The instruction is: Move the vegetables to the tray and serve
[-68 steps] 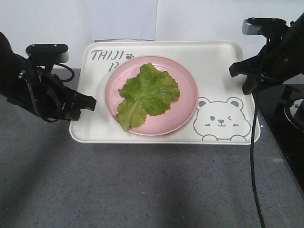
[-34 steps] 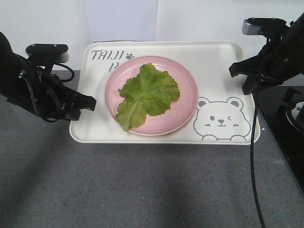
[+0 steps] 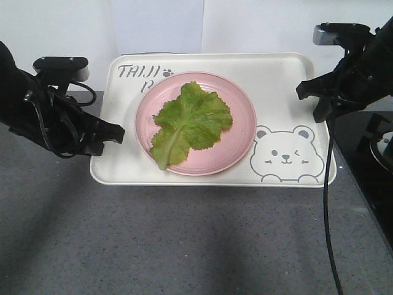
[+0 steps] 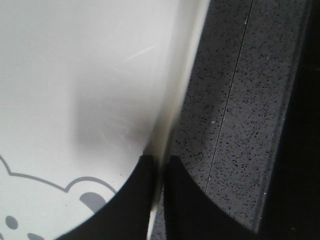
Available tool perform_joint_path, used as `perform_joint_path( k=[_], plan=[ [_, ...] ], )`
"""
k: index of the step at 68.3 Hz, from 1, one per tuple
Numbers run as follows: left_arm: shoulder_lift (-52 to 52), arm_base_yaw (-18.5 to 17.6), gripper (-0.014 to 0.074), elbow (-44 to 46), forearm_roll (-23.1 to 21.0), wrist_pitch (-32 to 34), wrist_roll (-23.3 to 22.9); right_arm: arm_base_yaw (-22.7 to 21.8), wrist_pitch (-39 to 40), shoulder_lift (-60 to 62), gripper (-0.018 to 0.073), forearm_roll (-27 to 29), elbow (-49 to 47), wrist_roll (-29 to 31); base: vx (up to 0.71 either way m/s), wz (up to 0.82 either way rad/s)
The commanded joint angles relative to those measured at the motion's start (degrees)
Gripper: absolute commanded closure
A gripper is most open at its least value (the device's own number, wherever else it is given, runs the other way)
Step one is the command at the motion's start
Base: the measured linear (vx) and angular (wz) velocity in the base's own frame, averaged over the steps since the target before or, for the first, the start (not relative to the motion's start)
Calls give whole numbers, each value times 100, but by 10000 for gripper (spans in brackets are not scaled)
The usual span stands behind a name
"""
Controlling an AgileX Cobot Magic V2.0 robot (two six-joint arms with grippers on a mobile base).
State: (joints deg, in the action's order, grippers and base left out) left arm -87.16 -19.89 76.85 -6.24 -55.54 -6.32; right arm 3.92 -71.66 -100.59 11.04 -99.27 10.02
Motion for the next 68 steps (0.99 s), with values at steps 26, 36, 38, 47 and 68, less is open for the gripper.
perform_joint_path(
  k=[26,36,38,47,68],
  plan=[
    [257,-109,602,182,-414,501,111,57,-183,311,565,456,-162,227,0,0],
    [257,-109,602,182,-414,501,111,57,-183,311,565,456,-162,227,0,0],
    [257,-109,602,182,-414,501,111,57,-183,311,565,456,-162,227,0,0],
    [257,-109,602,182,-414,501,111,57,-183,311,565,456,-162,227,0,0],
    [257,-109,602,182,-414,501,111,57,-183,311,565,456,-162,227,0,0]
  ],
)
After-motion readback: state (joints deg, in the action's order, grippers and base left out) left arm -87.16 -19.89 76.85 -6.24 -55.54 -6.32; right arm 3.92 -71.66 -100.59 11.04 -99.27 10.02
